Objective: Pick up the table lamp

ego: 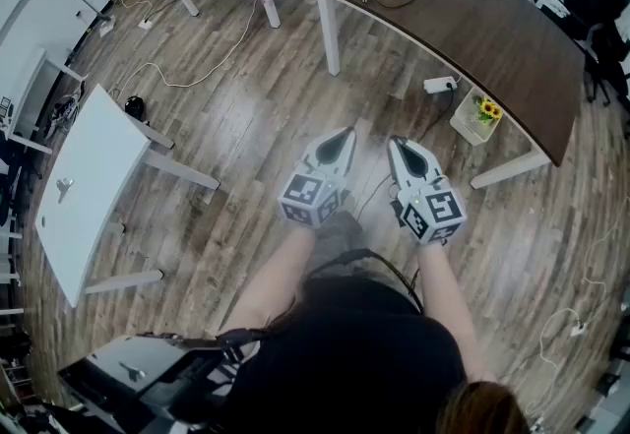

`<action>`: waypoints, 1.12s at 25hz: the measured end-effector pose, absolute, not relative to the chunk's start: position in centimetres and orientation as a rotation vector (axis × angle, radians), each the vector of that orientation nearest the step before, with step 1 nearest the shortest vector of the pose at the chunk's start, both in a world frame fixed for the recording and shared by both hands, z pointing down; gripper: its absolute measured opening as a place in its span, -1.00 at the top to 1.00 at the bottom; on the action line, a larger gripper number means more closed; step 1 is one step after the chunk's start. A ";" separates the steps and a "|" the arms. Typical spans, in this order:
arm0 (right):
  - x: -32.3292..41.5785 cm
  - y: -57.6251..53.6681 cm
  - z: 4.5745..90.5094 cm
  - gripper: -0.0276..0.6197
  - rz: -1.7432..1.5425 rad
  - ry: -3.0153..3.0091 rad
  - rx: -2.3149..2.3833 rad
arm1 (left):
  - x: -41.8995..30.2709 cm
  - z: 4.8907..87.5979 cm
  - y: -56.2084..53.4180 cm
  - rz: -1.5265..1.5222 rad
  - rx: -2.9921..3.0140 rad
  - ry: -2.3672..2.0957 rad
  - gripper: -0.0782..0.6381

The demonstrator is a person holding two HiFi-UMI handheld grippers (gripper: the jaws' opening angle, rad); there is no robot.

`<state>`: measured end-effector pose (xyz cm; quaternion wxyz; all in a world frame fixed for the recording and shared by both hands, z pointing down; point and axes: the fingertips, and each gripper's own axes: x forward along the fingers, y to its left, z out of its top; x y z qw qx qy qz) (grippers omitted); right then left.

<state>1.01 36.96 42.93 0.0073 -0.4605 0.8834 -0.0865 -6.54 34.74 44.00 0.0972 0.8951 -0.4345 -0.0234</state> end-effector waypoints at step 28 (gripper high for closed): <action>2.6 12.2 43.8 0.91 -0.286 2.712 -1.467 | -4.1 45.5 9.1 -0.043 2.666 -1.212 0.78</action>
